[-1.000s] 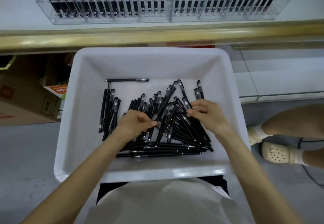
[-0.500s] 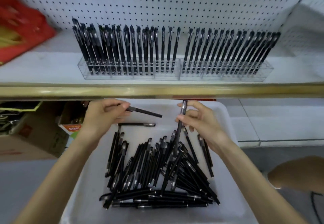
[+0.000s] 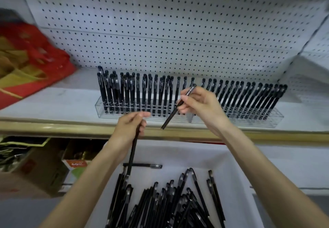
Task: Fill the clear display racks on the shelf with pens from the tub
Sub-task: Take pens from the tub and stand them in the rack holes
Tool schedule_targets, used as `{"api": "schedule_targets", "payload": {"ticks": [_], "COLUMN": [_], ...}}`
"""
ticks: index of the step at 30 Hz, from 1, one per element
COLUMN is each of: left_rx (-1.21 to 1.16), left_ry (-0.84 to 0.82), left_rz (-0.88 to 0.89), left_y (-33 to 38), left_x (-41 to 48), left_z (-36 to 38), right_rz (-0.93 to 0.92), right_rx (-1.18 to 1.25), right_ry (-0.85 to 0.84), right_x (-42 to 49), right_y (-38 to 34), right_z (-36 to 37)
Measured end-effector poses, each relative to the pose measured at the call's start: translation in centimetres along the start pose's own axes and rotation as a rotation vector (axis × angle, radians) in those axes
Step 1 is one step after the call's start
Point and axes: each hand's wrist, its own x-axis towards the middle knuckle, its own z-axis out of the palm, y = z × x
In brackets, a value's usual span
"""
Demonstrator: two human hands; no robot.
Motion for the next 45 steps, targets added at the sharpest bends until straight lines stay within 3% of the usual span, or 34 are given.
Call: {"api": "schedule_targets", "payload": {"ticks": [5,9,12,23,32,45], "left_rx": [-0.274,-0.191,-0.120,-0.017,-0.050,-0.076], "left_ry": [-0.095,-0.188,-0.218,-0.118,-0.013,0.010], "left_rz": [-0.117,-0.078,-0.004,0.070,0.105,0.091], "left_y": [0.1,0.3,0.8,1.1,0.8,0.8], "left_x": [0.6,0.5,0.2,0.3,0.3,0.2], "left_z": [0.8,0.3,0.4,0.5,-0.1,-0.2], "right_rz": [-0.084,-0.255,-0.276,-0.465,-0.455,-0.558], "right_rx": [-0.054,-0.397,-0.374,-0.470,-0.678,-0.864], "right_ry": [0.025,0.154,0.194,0.321,0.197,0.267], "right_x": [2.0,3.1,3.9,5.2,5.5,7.3], "right_y": [-0.7,-0.3,-0.4,1.5,3.4,3.8], "right_z": [-0.1,-0.4,-0.6,0.2,1.3,0.9]}}
